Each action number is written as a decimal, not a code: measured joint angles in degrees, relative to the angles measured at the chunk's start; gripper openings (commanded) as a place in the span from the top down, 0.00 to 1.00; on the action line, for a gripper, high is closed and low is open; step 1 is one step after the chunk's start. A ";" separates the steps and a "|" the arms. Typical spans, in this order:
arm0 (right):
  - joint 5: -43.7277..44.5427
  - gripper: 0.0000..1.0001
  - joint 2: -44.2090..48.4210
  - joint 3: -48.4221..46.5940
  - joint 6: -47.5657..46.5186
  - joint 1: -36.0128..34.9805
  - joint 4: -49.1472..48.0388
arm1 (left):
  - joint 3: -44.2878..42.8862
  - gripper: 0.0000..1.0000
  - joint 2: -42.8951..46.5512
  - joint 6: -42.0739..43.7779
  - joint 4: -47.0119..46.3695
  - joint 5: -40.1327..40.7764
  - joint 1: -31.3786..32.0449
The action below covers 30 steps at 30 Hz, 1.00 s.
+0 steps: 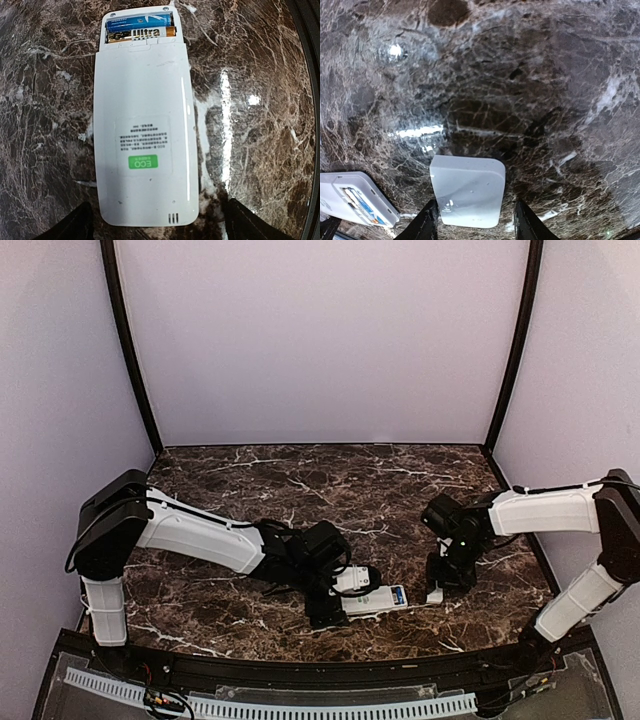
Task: Load the batteries into the remote control
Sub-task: Pick up the battery cover at the center of the board.
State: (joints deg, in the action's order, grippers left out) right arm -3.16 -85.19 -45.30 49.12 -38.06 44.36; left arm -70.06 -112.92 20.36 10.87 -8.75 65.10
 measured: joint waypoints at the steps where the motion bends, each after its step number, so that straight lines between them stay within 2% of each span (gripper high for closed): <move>1: 0.15 0.52 -0.61 -0.48 -0.15 0.00 0.04 | 0.00 0.10 0.00 0.04 0.02 0.00 0.00; 4: 0.31 0.55 -2.03 -1.36 -0.55 -0.02 0.02 | 0.00 0.10 0.00 0.24 0.04 0.07 0.00; 15: 0.37 0.78 -3.08 -2.32 -1.95 -0.68 0.02 | -0.09 0.10 0.00 0.33 0.55 0.48 0.00; 30: -1.75 0.82 -3.98 -6.73 -7.52 -6.60 0.26 | -0.11 0.10 0.00 0.63 0.59 0.46 0.00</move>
State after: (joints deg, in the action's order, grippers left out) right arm -4.91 -89.17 -52.03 41.60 -44.66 44.62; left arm -70.17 -112.92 20.99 11.46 -8.29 65.10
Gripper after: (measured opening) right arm 0.335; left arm 0.901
